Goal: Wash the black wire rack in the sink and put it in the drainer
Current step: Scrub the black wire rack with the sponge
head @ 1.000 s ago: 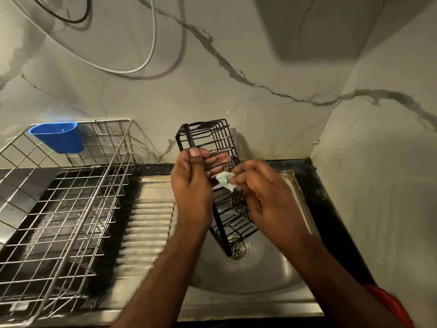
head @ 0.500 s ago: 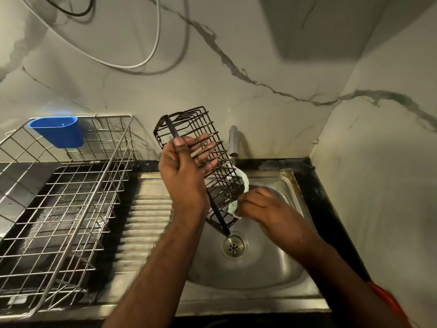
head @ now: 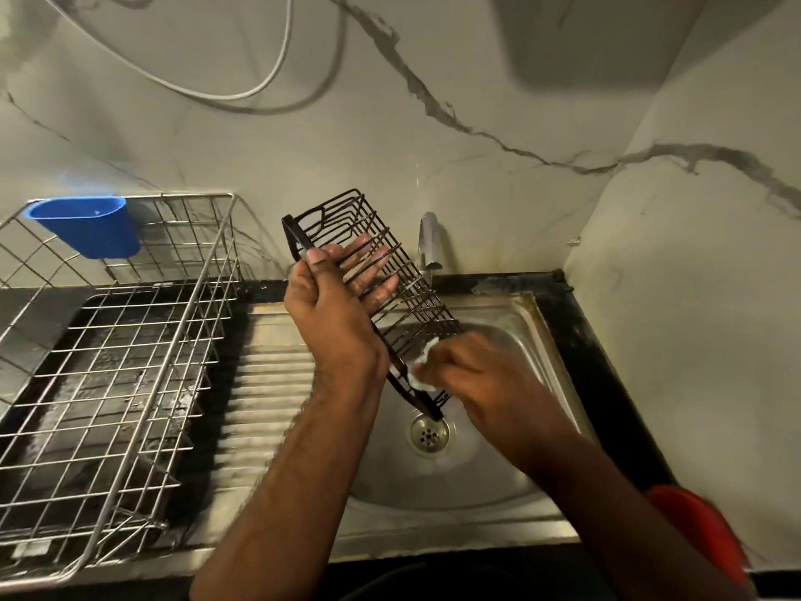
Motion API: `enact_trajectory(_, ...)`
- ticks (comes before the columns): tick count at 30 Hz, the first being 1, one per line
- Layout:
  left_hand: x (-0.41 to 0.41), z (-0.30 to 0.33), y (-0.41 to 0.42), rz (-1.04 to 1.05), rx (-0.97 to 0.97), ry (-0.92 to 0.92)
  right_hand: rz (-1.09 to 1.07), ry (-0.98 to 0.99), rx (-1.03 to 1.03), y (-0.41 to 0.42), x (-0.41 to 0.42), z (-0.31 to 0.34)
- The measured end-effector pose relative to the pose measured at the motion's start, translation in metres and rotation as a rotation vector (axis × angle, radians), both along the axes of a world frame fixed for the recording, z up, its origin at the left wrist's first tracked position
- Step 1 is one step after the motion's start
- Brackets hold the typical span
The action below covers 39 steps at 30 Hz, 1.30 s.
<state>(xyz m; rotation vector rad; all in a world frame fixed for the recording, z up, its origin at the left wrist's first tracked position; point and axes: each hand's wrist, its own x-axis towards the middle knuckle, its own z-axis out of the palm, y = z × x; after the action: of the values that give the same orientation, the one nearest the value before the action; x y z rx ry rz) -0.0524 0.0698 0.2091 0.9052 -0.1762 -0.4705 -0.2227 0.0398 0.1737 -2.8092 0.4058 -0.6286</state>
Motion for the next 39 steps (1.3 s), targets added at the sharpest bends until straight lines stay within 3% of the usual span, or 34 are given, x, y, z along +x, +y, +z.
enact_trajectory(3, 0.012, -0.003, 0.005, 0.021, 0.005, 0.035, -0.043, 0.046, 0.03, -0.01, -0.017, -0.017)
enact_trajectory(9, 0.03, -0.014, 0.01, -0.013, -0.007, 0.107, -0.148, -0.138, 0.039, -0.002, 0.004, 0.011)
enact_trajectory(14, 0.046, -0.021, 0.012, -0.07, 0.019, 0.178, -0.023, 0.021, -0.054, 0.045, 0.042, -0.002)
enact_trajectory(17, 0.062, -0.026, 0.019, -0.07, 0.03, 0.203, 0.009, 0.031, 0.007, 0.045, 0.031, -0.018)
enact_trajectory(20, 0.076, -0.028, 0.025, -0.063, 0.046, 0.258, -0.127, -0.019, 0.095, 0.026, 0.018, -0.028)
enact_trajectory(26, 0.069, -0.034, 0.03, -0.139, 0.068, 0.317, -0.335, -0.238, -0.028, 0.025, 0.043, 0.009)
enact_trajectory(32, 0.054, -0.031, 0.028, -0.148, 0.033, 0.284, -0.257, 0.018, -0.04, 0.031, 0.05, 0.002)
enact_trajectory(39, 0.044, -0.036, 0.023, -0.088, 0.051, 0.257, -0.172, -0.001, -0.005, 0.005, 0.002, -0.022)
